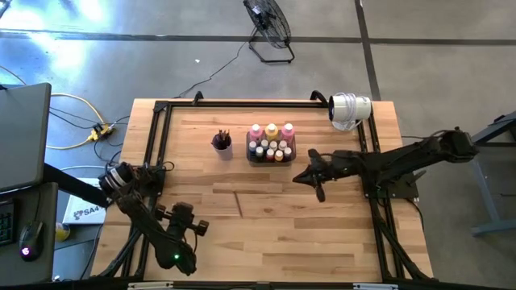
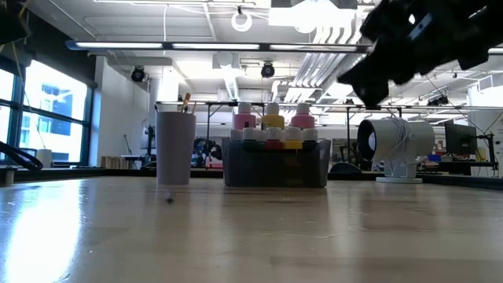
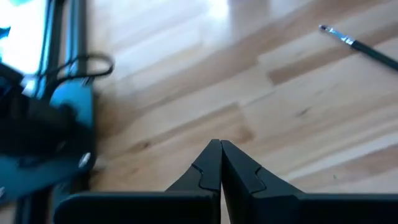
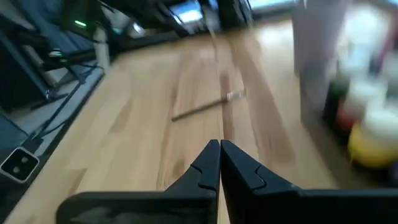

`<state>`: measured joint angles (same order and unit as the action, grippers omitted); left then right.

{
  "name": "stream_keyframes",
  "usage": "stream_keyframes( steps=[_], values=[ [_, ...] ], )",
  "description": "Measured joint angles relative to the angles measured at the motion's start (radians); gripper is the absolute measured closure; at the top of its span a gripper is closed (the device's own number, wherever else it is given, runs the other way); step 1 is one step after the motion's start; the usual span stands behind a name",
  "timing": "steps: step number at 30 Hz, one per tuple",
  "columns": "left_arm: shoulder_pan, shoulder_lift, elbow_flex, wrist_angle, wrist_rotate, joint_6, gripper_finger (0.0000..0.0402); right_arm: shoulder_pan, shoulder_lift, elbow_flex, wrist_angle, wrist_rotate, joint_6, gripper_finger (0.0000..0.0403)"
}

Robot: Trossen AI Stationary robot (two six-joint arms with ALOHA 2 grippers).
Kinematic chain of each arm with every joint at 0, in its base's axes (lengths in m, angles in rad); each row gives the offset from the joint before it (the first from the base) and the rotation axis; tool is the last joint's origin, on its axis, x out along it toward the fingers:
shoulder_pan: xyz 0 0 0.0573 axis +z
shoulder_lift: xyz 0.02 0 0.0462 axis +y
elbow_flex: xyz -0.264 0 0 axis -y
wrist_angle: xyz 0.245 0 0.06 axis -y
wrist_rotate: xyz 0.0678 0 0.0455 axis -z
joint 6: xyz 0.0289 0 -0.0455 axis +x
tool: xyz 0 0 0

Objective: Pick & Place Paint Supplies
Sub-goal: Put the silver paint brush into the purple cup

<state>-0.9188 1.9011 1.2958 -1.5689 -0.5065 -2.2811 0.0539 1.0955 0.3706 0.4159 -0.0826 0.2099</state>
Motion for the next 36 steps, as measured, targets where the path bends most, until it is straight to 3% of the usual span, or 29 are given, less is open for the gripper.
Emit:
stream_keyframes(
  steps=[6, 13, 18, 27, 36],
  values=[
    [0.03, 0.0, 0.0, -0.001, -0.144, 0.059, 0.0402, 0.11, 0.19, 0.0, 0.04, 0.166, 0.157, 0.04],
    [0.064, 0.0, 0.0, -0.001, -0.168, 0.134, 0.0402, 0.211, 0.356, 0.096, 0.097, 0.272, 0.161, 0.04],
    [0.061, 0.0, 0.0, -0.002, -0.172, 0.139, 0.0402, 0.233, 0.417, 0.171, 0.018, 0.284, 0.18, 0.04],
    [0.061, 0.0, 0.0, -0.001, -0.169, 0.165, 0.0402, 0.259, 0.487, 0.192, -0.162, 0.29, 0.363, 0.0401],
    [0.061, 0.001, 0.0, -0.001, -0.158, 0.236, 0.0402, 0.279, 0.562, 0.194, -0.181, 0.291, 0.48, 0.0401]
  ],
)
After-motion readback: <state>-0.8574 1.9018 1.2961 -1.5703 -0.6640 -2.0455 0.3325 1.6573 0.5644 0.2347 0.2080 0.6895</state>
